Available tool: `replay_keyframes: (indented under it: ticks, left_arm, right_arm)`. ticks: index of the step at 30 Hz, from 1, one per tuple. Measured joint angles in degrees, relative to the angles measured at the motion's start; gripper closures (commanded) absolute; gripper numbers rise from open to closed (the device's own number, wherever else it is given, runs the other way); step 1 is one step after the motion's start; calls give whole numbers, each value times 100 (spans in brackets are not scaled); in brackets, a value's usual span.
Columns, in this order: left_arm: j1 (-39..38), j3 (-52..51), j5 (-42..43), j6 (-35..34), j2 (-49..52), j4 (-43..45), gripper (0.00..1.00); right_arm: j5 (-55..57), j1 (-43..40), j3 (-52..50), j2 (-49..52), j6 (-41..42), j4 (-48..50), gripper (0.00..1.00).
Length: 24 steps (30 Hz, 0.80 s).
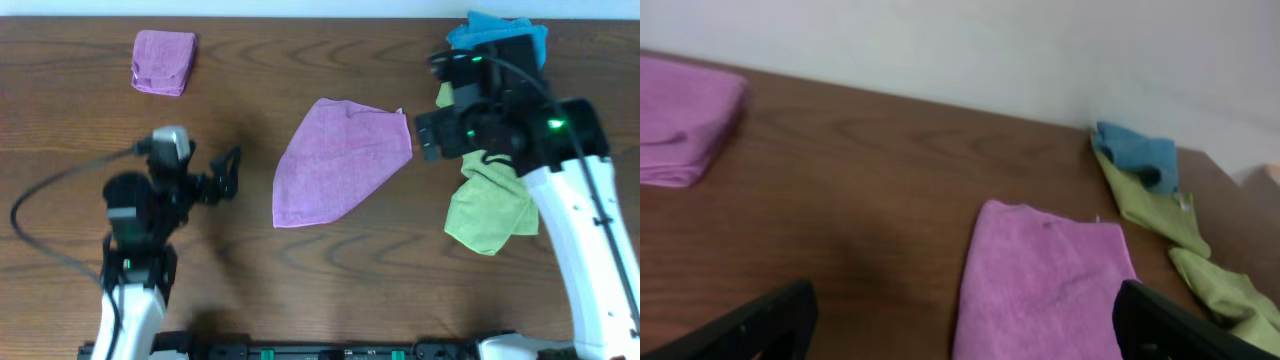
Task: Fold the cloth
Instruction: 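Move the right gripper back right and raise the left arm, then grasp the pink cloth's left corner with the left gripper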
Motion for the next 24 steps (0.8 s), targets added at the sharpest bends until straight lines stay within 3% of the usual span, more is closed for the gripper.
replay_keyframes:
  ticks: [6, 12, 24]
  left_arm:
    - [-339, 1801, 426, 118, 1989, -614, 4]
    - [-767, 3049, 527, 190, 3338, -1200, 4]
    - [-1207, 4011, 632, -76, 4800, -1790, 3]
  right_arm:
    - [-63, -927, 0, -608, 22, -195, 1]
    - [-98, -1248, 0, -636, 22, -229, 1]
    - [-109, -1333, 0, -638, 22, -232, 1]
